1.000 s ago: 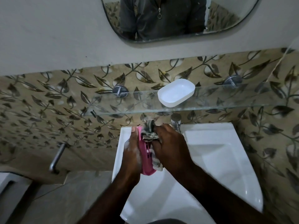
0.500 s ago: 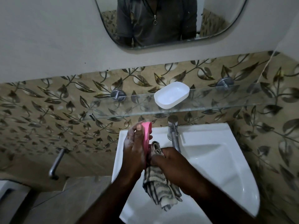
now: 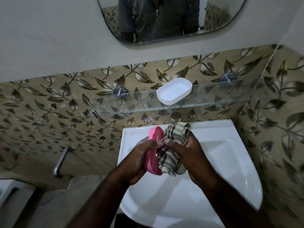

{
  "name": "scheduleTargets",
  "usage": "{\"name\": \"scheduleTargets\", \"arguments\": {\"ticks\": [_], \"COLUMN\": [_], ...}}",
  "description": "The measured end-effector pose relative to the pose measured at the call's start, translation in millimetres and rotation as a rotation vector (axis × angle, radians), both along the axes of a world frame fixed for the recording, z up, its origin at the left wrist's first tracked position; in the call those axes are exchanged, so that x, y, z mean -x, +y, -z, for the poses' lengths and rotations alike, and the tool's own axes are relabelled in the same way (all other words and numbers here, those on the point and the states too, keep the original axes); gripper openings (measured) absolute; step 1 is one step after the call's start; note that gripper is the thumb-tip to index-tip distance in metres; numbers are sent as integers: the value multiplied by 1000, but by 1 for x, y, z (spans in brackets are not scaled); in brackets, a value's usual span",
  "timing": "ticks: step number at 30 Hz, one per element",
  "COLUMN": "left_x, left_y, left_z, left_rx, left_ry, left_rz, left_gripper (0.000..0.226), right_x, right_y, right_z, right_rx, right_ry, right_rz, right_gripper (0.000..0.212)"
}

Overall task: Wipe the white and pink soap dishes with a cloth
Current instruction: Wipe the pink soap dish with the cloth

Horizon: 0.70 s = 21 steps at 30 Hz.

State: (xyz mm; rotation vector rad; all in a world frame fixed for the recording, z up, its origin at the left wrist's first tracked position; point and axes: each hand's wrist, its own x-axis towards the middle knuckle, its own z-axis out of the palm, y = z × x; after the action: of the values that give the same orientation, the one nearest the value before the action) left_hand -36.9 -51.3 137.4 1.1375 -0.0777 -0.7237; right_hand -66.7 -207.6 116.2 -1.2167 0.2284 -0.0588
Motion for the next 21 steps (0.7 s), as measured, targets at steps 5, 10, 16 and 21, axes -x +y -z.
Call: {"name": "scheduleTargets", "arguments": {"ticks": [5,10,16,21], "left_x": [19,31,40,38], "left_y": [-5,-10,-6,2], "left_z": [4,12,18,28], "left_rx": [-230,-300,-366,-392], "left_ry": [-330,-426,-532,-650], "left_rz": [-203,-548,-312,-212], "left_gripper": [45,26,38,39], "right_x": [7,14,14,8], "right_y": [2,8,21,20], "right_z": [7,16,25,27], "right_rx": [-88,-154,-99,-82], "right_ry": [-8,17,50,16], "right_rz": [19,-54,-63,-50], "right_gripper": [17,22,29,29]}}
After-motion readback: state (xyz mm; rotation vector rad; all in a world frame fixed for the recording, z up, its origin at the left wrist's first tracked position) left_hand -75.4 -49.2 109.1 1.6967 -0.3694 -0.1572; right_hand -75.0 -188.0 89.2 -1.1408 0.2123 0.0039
